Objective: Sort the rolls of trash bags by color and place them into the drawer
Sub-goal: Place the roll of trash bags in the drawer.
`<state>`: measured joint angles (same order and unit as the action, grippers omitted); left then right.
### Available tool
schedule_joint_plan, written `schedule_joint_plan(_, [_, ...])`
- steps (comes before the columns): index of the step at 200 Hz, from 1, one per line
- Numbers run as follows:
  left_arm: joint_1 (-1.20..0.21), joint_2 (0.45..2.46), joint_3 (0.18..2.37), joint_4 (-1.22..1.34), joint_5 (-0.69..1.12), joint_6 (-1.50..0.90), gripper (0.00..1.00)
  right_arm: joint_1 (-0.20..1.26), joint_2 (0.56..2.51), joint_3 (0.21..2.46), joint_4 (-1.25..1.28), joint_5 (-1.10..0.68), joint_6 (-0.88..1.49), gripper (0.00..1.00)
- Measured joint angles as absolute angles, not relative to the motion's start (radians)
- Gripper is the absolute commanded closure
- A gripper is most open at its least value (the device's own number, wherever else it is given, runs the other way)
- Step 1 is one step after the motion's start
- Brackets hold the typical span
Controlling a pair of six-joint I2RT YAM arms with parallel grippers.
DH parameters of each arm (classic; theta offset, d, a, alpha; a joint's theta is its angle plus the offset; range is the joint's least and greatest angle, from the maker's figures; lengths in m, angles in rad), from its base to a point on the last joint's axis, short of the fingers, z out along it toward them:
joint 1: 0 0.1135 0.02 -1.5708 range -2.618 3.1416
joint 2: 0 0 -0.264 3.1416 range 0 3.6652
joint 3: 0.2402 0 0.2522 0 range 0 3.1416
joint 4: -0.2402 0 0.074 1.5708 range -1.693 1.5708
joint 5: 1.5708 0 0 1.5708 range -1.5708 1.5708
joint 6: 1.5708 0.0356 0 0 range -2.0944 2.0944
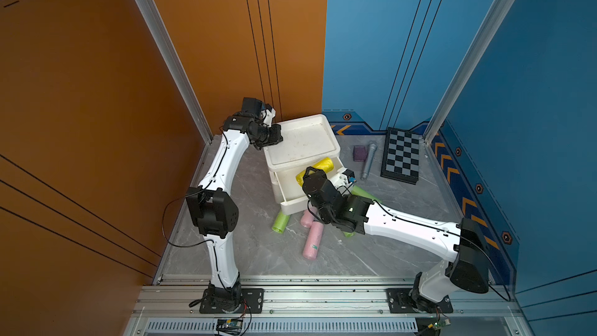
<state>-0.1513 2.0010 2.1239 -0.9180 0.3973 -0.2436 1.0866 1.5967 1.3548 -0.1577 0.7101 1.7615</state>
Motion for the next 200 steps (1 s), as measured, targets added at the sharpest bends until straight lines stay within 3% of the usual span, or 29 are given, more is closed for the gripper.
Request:
schedule_joint_plan(23, [-0.150,2.001,2.124,-0.918,0.398,-0.244,1.00,1.087,1.597,1.357,-0.162,0.707,1.762,0.19])
schedule_joint_plan(63, [-0.150,2.001,2.123,-0.918,0.399,-0.244,1.00,1.087,1.597,1.379,-0.164,0.701,1.751,0.08])
schedule_joint_plan(123, [-0.149,2.001,2.123,-0.918,0.402,-0.244,1.00,1.096,1.597,1.387,-0.164,0.704,1.703,0.09])
schedule_joint_plan(175, [-0.147,2.001,2.123,-0.918,0.402,-0.244,1.00,1.137,1.529,1.407,-0.141,0.707,1.423,0.11])
schedule_joint_plan(200, [-0.147,2.001,2.123,-0.918,0.402,-0.244,1.00,1.115,1.436,1.404,-0.138,0.660,1.243,0.02])
